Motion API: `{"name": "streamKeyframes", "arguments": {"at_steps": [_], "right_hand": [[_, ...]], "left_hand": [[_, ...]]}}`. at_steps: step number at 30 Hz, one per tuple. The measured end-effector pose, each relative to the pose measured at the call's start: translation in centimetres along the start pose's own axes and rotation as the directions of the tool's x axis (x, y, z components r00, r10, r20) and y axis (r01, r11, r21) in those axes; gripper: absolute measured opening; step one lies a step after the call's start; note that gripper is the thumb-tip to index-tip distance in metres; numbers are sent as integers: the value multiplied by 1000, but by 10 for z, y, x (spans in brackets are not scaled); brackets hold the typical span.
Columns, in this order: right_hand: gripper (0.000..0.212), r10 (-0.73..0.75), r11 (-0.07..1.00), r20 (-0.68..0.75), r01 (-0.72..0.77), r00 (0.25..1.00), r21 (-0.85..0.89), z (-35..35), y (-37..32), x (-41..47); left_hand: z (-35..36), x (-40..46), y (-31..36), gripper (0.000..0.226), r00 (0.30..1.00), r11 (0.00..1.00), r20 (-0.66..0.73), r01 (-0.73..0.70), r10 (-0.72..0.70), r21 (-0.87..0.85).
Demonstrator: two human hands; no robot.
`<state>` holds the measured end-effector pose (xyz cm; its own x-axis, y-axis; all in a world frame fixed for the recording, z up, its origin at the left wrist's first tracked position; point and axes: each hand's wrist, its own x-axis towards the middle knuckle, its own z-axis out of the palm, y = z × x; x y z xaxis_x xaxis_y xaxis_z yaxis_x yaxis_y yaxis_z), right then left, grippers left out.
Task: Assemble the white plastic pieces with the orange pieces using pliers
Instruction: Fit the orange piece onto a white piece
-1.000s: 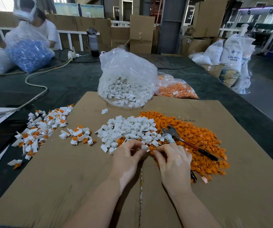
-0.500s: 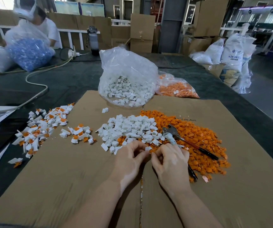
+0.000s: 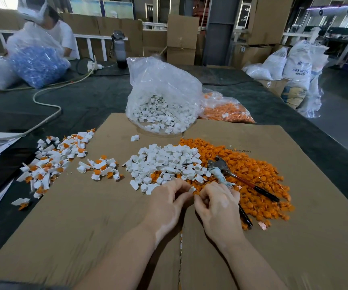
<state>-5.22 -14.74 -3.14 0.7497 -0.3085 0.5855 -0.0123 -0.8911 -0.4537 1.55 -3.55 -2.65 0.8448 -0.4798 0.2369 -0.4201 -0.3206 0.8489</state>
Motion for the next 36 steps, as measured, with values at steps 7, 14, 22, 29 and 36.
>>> {"name": "streamKeyframes", "arguments": {"at_steps": [7, 14, 22, 29, 36], "right_hand": [[28, 49, 998, 3, -49, 999, 26, 1, 1, -1], [11, 19, 997, -49, -15, 999, 77, -3, 0, 0], [21, -4, 999, -36, 6, 999, 50, -4, -3, 1], [26, -8, 999, -27, 9, 1000, 37, -5, -4, 1], [22, -13, 999, -30, 15, 999, 43, -5, -4, 2]], "left_hand": [[-1, 1, 0, 7, 997, 993, -6, 72, -72, -96], [-3, 4, 2, 5, 974, 904, 27, 218, -223, -367], [-3, 3, 3, 12, 976, 893, 30, 210, -217, -397], [-3, 3, 2, 13, 976, 894, 33, 209, -214, -396], [-2, 3, 2, 12, 978, 905, 22, 200, -207, -375]]}}
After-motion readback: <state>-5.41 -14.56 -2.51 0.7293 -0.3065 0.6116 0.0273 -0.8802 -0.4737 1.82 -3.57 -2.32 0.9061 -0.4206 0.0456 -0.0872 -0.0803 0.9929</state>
